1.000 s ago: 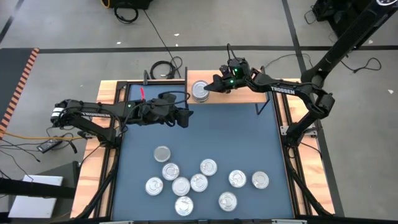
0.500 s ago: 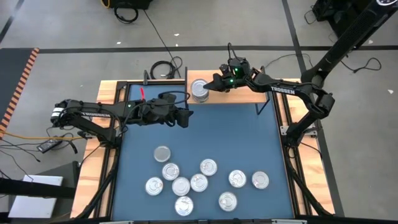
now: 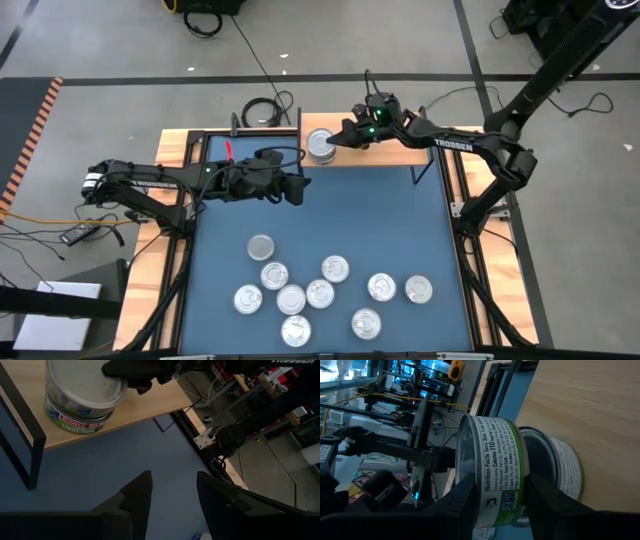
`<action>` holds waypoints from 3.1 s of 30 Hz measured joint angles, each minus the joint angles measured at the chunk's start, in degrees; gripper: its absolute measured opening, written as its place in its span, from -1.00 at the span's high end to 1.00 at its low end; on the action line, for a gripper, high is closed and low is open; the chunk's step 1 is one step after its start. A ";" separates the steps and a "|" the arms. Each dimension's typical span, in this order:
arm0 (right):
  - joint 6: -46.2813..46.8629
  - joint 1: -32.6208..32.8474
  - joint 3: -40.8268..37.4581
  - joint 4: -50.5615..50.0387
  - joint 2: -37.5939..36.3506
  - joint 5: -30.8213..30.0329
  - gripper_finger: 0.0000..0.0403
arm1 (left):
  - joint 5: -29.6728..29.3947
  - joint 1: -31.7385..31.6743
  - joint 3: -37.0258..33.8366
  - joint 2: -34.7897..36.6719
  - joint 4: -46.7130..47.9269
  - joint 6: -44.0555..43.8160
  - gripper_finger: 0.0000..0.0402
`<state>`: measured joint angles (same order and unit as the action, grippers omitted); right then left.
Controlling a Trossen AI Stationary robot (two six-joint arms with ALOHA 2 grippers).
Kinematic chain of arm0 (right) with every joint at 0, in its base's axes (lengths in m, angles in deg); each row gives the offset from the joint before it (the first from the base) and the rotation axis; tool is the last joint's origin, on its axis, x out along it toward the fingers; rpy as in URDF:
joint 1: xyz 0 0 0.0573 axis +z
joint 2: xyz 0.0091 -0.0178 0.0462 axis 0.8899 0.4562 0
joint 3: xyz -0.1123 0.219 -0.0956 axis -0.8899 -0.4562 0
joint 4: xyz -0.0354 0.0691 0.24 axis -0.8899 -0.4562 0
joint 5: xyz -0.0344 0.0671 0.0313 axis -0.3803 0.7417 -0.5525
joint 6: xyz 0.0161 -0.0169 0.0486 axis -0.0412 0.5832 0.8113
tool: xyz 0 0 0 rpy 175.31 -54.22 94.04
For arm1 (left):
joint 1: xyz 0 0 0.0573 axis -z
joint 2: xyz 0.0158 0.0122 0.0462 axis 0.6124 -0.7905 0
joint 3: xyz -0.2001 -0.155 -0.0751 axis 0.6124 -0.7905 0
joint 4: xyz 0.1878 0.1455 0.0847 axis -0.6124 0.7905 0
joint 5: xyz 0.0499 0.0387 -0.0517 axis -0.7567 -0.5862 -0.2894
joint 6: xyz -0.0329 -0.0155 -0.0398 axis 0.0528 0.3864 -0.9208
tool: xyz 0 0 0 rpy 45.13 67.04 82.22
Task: Stack canned seafood by type on shelf
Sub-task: Stack the green tuna can on top of the green tuna can on the shelf, then put the blue tuna can on the shelf
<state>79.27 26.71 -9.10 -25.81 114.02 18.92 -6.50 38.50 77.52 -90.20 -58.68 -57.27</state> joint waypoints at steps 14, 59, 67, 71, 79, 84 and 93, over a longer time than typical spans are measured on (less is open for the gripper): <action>2.52 -0.10 -0.02 4.26 1.16 0.47 0.34 | 0.13 0.00 -0.02 0.00 -1.11 -0.02 0.19; 1.11 -1.08 0.01 1.97 1.77 1.00 -0.19 | 0.35 -0.39 -0.02 0.00 -1.17 0.51 0.19; 1.10 -1.27 0.00 2.05 1.77 2.35 -0.14 | 0.35 -0.39 -0.02 0.00 -1.16 1.53 0.19; 0.56 -1.54 0.00 2.15 1.66 2.41 -0.11 | 0.51 -0.37 -0.02 0.00 -1.18 1.53 0.19; -2.29 -2.23 1.96 -2.36 1.56 2.13 -0.10 | 1.27 -0.37 -0.02 0.00 -1.22 2.62 0.19; -7.92 -2.23 5.34 -10.35 1.49 0.20 -0.10 | 1.29 -0.37 -0.02 0.00 -1.25 2.62 0.19; -12.88 -2.23 7.52 -15.77 1.08 -1.44 -0.10 | 1.36 -0.37 -0.02 0.00 -1.25 2.99 0.19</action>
<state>66.39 24.49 -1.58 -41.58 115.10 17.47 -5.14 38.12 77.49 -90.20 -59.93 -54.28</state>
